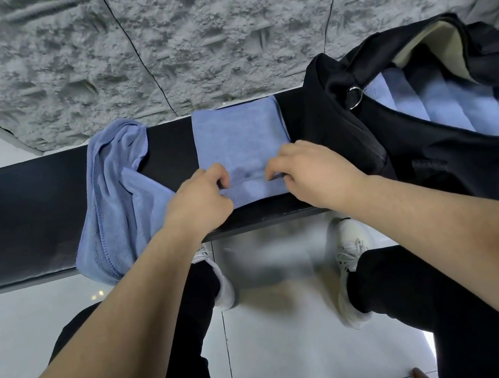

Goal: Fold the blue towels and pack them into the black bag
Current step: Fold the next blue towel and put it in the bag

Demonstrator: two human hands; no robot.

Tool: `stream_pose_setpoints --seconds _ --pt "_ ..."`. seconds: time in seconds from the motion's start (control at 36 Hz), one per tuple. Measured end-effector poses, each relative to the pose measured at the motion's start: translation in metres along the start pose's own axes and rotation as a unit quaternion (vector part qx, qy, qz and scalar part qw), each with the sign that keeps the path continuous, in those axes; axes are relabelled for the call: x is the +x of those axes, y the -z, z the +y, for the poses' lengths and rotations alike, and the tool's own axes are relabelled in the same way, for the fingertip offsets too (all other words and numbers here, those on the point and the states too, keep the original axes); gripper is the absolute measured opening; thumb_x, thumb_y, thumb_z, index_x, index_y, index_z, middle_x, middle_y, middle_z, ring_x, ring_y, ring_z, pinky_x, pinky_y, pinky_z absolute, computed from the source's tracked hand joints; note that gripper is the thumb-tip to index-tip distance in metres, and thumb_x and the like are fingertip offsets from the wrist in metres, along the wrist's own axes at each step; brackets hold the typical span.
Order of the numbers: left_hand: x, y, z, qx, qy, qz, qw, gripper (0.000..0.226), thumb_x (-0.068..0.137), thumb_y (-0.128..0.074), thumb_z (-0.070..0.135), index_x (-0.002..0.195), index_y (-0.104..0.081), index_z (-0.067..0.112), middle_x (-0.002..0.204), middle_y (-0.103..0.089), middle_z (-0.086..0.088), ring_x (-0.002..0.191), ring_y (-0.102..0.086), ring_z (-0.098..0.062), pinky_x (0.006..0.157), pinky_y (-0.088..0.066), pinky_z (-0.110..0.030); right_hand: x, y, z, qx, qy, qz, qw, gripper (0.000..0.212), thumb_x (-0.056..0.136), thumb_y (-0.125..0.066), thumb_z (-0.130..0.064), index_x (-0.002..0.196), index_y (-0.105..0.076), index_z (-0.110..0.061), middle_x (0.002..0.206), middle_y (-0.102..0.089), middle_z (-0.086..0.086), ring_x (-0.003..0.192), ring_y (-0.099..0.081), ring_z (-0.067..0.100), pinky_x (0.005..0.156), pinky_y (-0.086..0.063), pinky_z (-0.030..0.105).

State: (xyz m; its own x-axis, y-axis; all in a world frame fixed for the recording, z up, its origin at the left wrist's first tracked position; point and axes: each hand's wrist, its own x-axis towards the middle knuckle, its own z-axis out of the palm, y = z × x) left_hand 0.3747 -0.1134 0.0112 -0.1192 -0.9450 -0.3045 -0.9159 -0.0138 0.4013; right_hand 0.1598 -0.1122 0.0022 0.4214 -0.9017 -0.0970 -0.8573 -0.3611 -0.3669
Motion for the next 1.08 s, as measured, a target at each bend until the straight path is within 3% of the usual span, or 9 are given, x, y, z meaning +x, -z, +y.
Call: stream_pose_setpoints --seconds 0.11,0.19,0.31,0.44,0.61,0.69,0.83,1.0,1.08 --pt "0.001 -0.003 0.001 0.012 -0.009 0.036 0.999 0.023 0.082 -0.052 0.004 0.092 -0.052 0.025 0.103 -0.049 0.006 0.093 -0.05 -0.021 0.079 -0.05 -0.041 0.0 -0.001 -0.001 -0.011 -0.005 0.0 1.0 0.038 0.091 -0.048 -0.002 0.112 -0.069 -0.025 0.106 -0.058 0.0 0.102 -0.053 0.025 0.082 -0.049 0.043" --pt "0.002 -0.004 0.002 0.073 -0.028 0.082 0.994 0.013 0.087 -0.058 0.011 0.094 -0.056 0.021 0.105 -0.049 0.005 0.099 -0.043 -0.021 0.085 -0.042 -0.035 -0.001 -0.002 -0.002 -0.028 -0.005 -0.004 1.0 0.037 0.092 -0.047 -0.004 0.113 -0.069 -0.025 0.107 -0.056 0.0 0.101 -0.053 0.025 0.079 -0.052 0.043" --pt "0.003 -0.008 0.005 0.064 -0.027 0.069 0.995 0.009 0.088 -0.057 0.005 0.092 -0.057 0.013 0.104 -0.053 0.0 0.088 -0.049 -0.021 0.073 -0.042 -0.031 -0.005 -0.005 -0.007 -0.049 0.005 0.001 0.999 0.032 0.092 -0.047 -0.008 0.113 -0.067 -0.022 0.108 -0.056 -0.001 0.099 -0.052 0.023 0.074 -0.051 0.038" --pt "0.003 -0.006 0.007 0.045 -0.022 0.08 0.996 0.013 0.085 -0.057 0.003 0.094 -0.066 0.007 0.103 -0.06 -0.005 0.087 -0.058 -0.026 0.077 -0.05 -0.037 -0.012 -0.012 -0.008 -0.057 0.048 0.052 0.996 0.016 0.077 -0.062 -0.011 0.093 -0.062 -0.012 0.088 -0.05 0.003 0.08 -0.05 0.028 0.056 -0.032 0.032" --pt "-0.003 -0.006 0.005 0.043 -0.042 0.087 0.994 0.017 0.087 -0.059 0.008 0.101 -0.068 0.006 0.108 -0.061 -0.005 0.095 -0.058 -0.024 0.079 -0.048 -0.033 -0.007 -0.019 -0.004 -0.078 0.059 0.09 0.991 0.027 0.059 -0.068 0.004 0.079 -0.06 -0.011 0.073 -0.052 0.005 0.063 -0.042 0.025 0.052 -0.035 0.031" --pt "-0.007 -0.007 0.003 0.048 -0.054 0.083 0.994 0.028 0.086 -0.064 0.014 0.113 -0.066 0.009 0.116 -0.06 -0.002 0.105 -0.053 -0.022 0.08 -0.042 -0.025 -0.004 -0.019 -0.003 -0.077 0.044 0.092 0.992 0.021 0.066 -0.066 -0.001 0.084 -0.062 -0.011 0.076 -0.055 0.005 0.068 -0.044 0.026 0.059 -0.034 0.032" --pt "-0.008 -0.008 -0.002 0.067 -0.066 0.073 0.993 0.04 0.084 -0.067 0.012 0.124 -0.061 0.013 0.124 -0.058 0.002 0.111 -0.045 -0.021 0.082 -0.029 -0.016 -0.005 -0.015 -0.002 -0.066 0.016 0.073 0.995 0.033 0.087 -0.055 -0.016 0.118 -0.064 -0.018 0.109 -0.066 0.0 0.101 -0.052 0.026 0.082 -0.039 0.036" --pt "-0.008 -0.008 0.005 0.071 -0.06 0.076 0.993 0.029 0.083 -0.065 0.019 0.111 -0.067 0.011 0.109 -0.063 -0.003 0.102 -0.052 -0.022 0.082 -0.047 -0.033 -0.007 -0.01 -0.004 -0.061 -0.006 0.046 0.997 0.04 0.091 -0.049 -0.016 0.13 -0.057 -0.021 0.123 -0.063 -0.004 0.113 -0.048 0.022 0.092 -0.037 0.033" --pt "-0.011 -0.006 0.005 0.062 -0.065 0.048 0.995 0.015 0.083 -0.064 0.02 0.092 -0.069 0.009 0.096 -0.063 -0.005 0.092 -0.053 -0.023 0.076 -0.047 -0.034 -0.009 -0.005 -0.004 -0.057 -0.018 0.019 0.998 0.041 0.09 -0.048 -0.015 0.129 -0.057 -0.022 0.123 -0.062 -0.005 0.113 -0.047 0.021 0.094 -0.037 0.033"
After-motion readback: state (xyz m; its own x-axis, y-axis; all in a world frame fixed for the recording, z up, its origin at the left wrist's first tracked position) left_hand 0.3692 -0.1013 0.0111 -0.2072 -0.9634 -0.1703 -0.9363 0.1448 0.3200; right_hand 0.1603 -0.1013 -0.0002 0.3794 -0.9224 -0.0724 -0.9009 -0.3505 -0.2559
